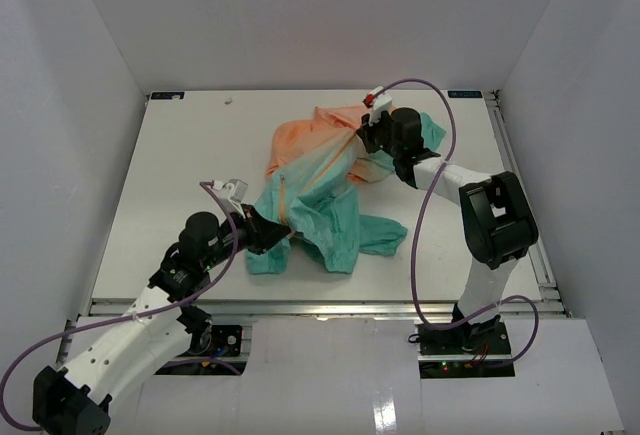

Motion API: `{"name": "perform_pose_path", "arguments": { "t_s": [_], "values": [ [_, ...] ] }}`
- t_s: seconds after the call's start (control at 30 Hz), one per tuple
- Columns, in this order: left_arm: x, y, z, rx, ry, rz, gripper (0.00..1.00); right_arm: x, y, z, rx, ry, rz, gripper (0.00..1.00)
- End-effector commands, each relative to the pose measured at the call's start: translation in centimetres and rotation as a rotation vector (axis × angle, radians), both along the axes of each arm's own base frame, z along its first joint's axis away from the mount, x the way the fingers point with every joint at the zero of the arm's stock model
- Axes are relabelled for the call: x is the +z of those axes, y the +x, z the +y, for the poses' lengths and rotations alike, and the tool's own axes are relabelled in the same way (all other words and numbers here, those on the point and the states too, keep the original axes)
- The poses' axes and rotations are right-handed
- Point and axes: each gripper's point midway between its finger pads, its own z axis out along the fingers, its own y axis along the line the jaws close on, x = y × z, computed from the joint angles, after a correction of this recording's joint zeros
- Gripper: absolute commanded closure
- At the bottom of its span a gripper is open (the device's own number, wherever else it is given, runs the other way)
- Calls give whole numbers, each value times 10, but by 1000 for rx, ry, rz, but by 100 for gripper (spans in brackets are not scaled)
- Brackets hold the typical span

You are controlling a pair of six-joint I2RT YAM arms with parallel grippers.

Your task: Zip up the jacket

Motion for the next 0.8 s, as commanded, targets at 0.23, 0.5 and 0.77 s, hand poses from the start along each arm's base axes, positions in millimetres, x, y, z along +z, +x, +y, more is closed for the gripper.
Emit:
{"name": "perform_pose_path", "arguments": {
  "t_s": [0.23,0.5,0.77],
  "values": [
    [94,82,62,514,152,-127,100,62,37,-67,-163,118,-112,92],
    [133,99,111,756,263,-186,100,75,37,-84,-218,147,-100,92],
    [160,101,132,806,295,-204,100,85,28,-78,-178,167,-101,92]
  ]
}}
